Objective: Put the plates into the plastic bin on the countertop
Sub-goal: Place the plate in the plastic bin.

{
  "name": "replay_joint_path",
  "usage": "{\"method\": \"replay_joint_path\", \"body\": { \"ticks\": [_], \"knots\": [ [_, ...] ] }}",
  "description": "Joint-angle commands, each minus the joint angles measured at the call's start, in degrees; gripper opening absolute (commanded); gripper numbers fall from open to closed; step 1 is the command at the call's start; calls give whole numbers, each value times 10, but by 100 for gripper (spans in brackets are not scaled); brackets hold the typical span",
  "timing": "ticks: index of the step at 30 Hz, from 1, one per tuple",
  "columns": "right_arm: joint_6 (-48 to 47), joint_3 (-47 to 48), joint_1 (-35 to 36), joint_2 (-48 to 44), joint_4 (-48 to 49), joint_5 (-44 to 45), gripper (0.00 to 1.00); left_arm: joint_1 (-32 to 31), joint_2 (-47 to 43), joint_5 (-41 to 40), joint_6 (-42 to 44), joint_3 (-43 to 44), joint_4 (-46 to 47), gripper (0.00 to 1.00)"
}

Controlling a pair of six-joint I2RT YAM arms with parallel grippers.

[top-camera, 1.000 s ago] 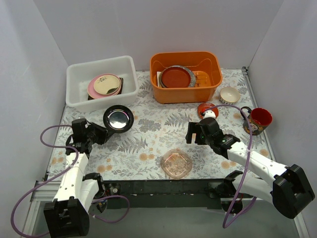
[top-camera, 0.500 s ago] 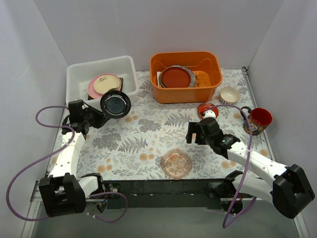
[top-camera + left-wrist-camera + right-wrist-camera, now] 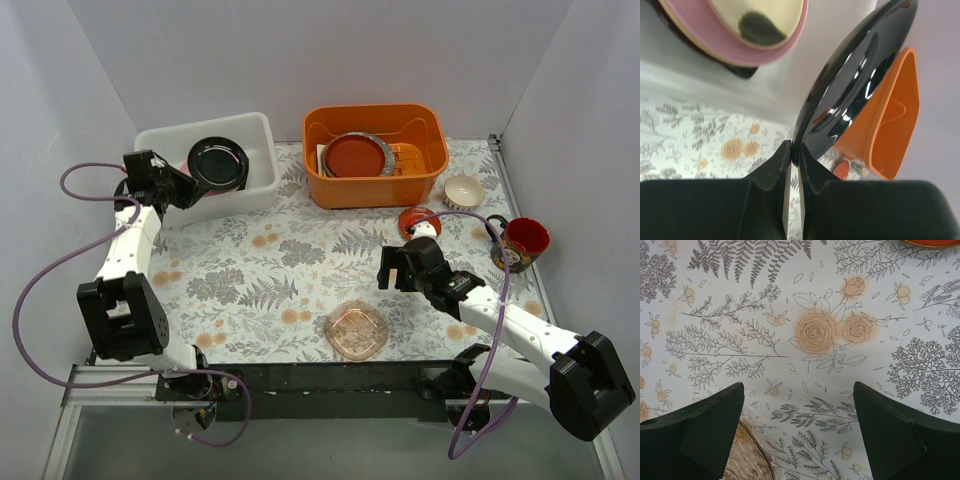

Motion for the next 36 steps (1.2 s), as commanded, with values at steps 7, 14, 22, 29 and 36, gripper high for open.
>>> {"method": "replay_joint_path", "body": {
  "ticks": [7,14,22,29,36],
  "knots": [
    [-7,-6,-5,2,11,13,98,47,146,31,22,166,14,0],
    [-7,-8,-7,4,12,11,98,54,233,43,30,247,-3,0],
    [-8,-7,-8,7,15,9,98,55,282,46,29,272,-6,0],
    [-9,-9,-9,11,16,8,98,55,305,44,35,269,-4,0],
    [-9,-11,-10,12,15,4,98,55,341,50,51,300,-22,0]
  ]
}}
